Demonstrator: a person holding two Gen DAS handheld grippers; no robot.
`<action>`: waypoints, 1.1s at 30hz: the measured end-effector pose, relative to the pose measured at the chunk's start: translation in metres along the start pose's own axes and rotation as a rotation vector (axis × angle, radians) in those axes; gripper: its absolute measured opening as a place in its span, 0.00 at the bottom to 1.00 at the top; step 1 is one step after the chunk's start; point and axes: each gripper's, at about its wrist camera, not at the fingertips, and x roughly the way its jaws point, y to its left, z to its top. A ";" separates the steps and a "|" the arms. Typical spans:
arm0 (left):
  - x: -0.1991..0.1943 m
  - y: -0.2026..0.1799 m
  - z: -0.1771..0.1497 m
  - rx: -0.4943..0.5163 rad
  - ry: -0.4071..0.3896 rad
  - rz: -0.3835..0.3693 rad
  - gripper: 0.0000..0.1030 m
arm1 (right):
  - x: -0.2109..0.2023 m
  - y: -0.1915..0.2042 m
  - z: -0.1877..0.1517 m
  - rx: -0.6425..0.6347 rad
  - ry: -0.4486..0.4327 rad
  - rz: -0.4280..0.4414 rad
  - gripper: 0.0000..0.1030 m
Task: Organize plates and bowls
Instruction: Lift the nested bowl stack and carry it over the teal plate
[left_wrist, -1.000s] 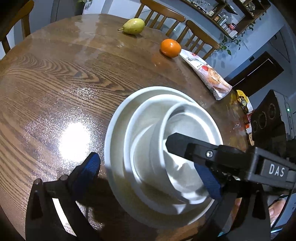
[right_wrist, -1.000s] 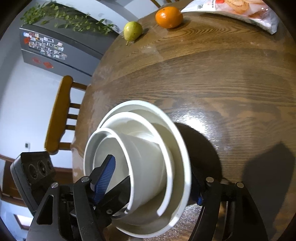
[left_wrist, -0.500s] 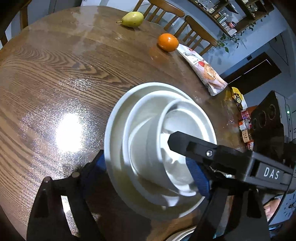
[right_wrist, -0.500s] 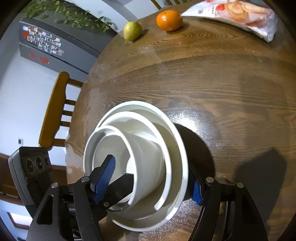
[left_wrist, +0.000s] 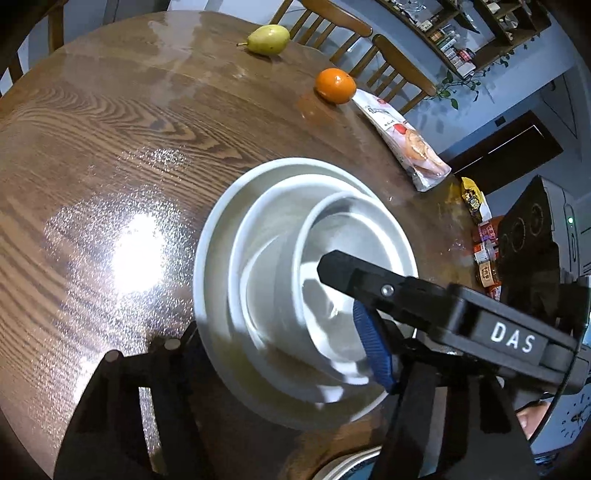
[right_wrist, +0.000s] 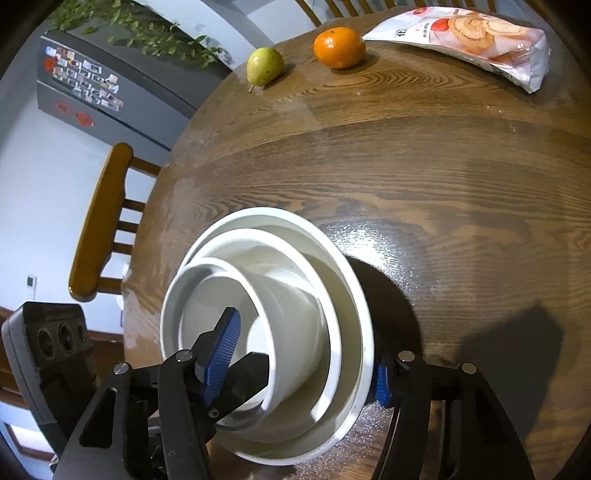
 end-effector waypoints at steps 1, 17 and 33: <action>0.000 0.000 0.000 -0.002 0.008 -0.003 0.63 | 0.000 0.000 0.000 0.002 -0.003 -0.009 0.60; -0.023 -0.008 -0.011 0.021 -0.031 -0.026 0.64 | -0.022 0.012 -0.010 -0.026 -0.083 -0.083 0.55; -0.040 -0.021 -0.043 0.108 -0.040 -0.100 0.64 | -0.061 0.022 -0.050 -0.045 -0.204 -0.168 0.55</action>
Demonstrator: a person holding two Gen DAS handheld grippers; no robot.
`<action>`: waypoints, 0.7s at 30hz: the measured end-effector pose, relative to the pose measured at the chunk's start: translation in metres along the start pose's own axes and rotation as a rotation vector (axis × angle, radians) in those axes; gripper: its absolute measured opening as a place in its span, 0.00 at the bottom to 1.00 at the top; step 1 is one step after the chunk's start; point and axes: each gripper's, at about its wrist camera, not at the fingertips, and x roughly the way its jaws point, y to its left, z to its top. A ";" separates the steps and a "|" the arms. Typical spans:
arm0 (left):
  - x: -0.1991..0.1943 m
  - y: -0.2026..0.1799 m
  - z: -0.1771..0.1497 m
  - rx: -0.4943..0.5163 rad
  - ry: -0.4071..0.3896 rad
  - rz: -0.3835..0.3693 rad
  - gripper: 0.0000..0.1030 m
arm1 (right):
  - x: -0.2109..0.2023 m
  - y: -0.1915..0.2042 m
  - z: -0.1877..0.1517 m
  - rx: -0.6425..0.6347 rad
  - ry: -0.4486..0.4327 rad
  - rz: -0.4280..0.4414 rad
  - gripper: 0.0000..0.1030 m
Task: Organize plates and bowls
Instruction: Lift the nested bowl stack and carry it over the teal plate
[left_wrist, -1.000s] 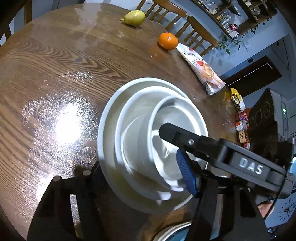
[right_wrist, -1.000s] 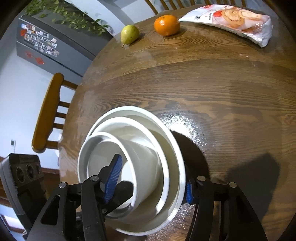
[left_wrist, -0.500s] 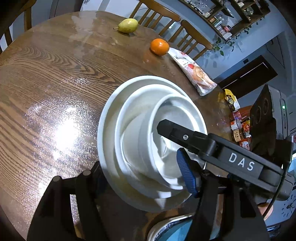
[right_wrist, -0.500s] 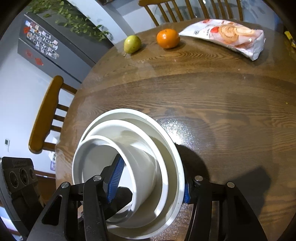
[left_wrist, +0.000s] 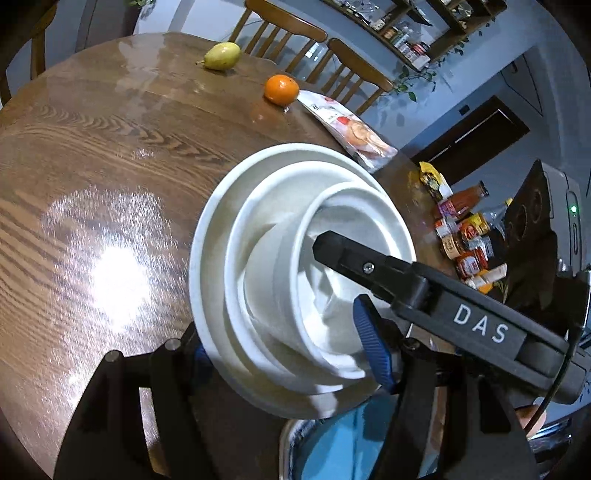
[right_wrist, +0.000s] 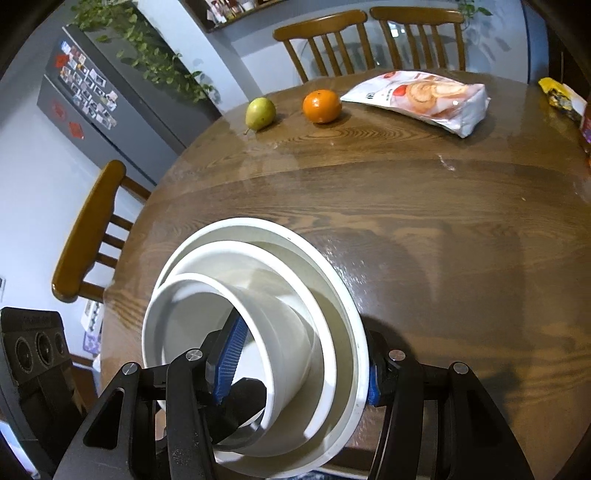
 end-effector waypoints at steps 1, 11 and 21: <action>0.000 -0.001 -0.003 0.004 0.005 -0.005 0.64 | -0.003 -0.001 -0.004 0.001 -0.004 -0.006 0.55; -0.012 -0.018 -0.024 0.030 0.024 -0.032 0.64 | -0.031 -0.002 -0.028 0.014 -0.022 -0.035 0.55; -0.028 -0.031 -0.050 0.071 0.040 -0.060 0.64 | -0.061 -0.001 -0.058 0.021 -0.058 -0.061 0.55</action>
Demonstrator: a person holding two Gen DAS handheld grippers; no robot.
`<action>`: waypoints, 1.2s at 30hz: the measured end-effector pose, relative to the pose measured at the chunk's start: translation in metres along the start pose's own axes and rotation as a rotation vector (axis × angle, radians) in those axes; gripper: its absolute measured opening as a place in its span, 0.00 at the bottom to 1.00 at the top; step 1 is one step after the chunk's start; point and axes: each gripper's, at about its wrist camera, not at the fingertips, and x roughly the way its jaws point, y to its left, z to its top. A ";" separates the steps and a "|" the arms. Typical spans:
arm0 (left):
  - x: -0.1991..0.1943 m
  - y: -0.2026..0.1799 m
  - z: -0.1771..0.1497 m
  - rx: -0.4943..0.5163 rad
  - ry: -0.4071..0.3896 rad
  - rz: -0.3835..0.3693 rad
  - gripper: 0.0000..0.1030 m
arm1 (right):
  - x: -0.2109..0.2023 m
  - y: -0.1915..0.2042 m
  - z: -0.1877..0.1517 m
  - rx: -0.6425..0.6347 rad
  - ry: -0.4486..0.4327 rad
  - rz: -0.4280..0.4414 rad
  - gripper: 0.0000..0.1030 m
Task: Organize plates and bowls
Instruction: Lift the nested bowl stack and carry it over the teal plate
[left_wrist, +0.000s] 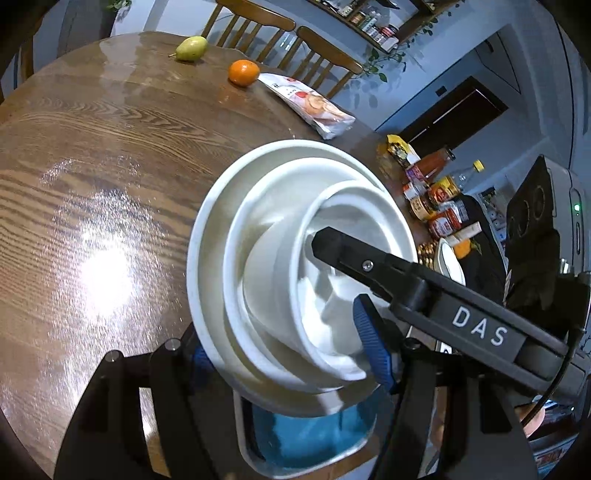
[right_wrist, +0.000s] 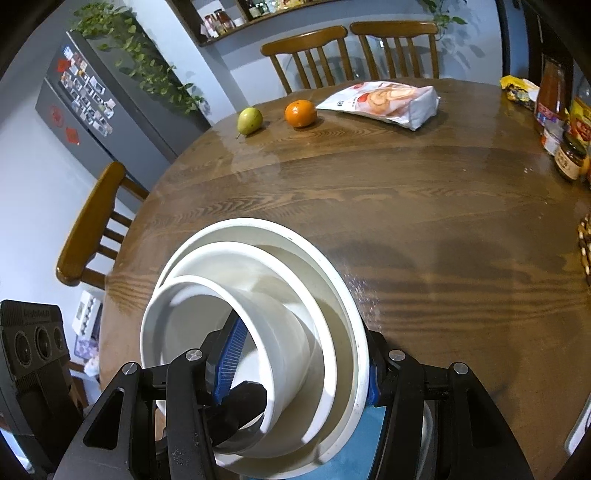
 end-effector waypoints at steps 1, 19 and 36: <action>-0.001 -0.002 -0.004 0.005 0.002 -0.001 0.64 | -0.002 0.000 -0.003 0.002 -0.004 0.000 0.55; 0.004 -0.028 -0.050 0.065 0.116 -0.037 0.64 | -0.036 -0.022 -0.056 0.053 -0.004 -0.059 0.55; 0.024 -0.029 -0.068 0.075 0.225 -0.040 0.64 | -0.029 -0.032 -0.080 0.085 0.018 -0.098 0.55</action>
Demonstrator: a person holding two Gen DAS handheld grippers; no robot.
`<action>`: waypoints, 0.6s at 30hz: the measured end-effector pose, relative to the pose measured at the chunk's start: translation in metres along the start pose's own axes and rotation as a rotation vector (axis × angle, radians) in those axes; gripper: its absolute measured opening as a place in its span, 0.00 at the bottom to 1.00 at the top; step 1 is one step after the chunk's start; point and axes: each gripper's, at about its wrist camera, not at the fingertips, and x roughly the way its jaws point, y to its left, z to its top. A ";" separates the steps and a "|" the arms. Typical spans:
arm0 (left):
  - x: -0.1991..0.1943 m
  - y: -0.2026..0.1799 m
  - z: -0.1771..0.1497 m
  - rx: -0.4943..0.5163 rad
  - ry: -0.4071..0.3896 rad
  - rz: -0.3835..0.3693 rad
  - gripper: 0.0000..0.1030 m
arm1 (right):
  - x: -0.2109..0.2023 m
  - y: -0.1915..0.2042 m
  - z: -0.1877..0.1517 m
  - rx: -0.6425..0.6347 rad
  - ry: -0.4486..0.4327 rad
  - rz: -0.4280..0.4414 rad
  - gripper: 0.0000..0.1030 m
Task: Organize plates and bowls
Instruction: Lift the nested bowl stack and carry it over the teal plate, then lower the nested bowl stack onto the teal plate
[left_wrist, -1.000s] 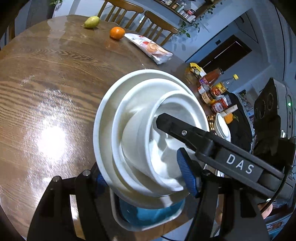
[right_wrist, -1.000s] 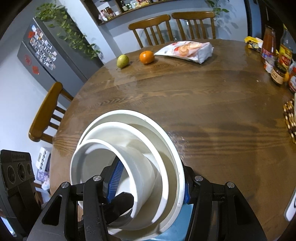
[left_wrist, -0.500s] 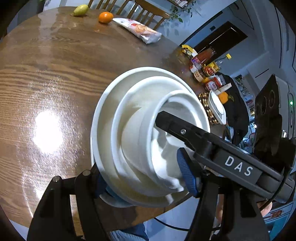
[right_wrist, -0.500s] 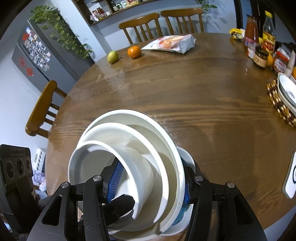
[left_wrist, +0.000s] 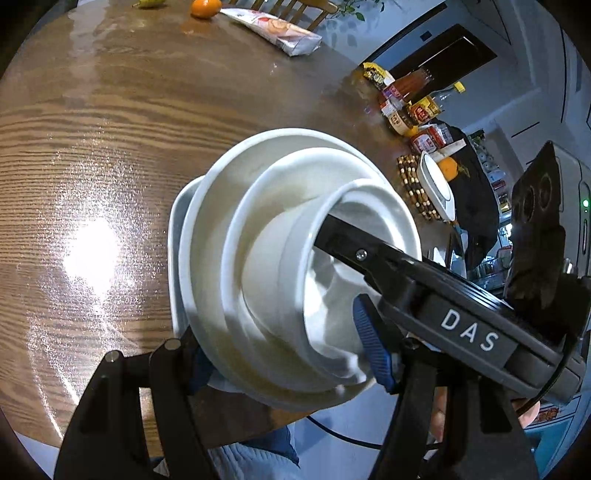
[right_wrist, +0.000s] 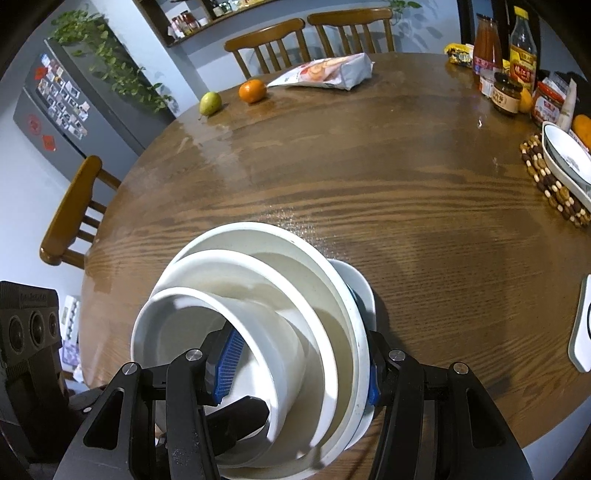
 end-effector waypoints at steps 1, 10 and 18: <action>0.002 0.001 0.000 -0.001 0.010 -0.001 0.64 | 0.001 0.000 0.000 -0.003 0.002 -0.004 0.55; 0.012 0.004 0.002 0.004 0.048 0.006 0.64 | 0.013 -0.006 -0.004 0.010 0.024 -0.019 0.55; 0.011 0.004 0.000 0.035 0.034 0.001 0.64 | 0.014 -0.007 -0.007 0.009 -0.002 -0.010 0.60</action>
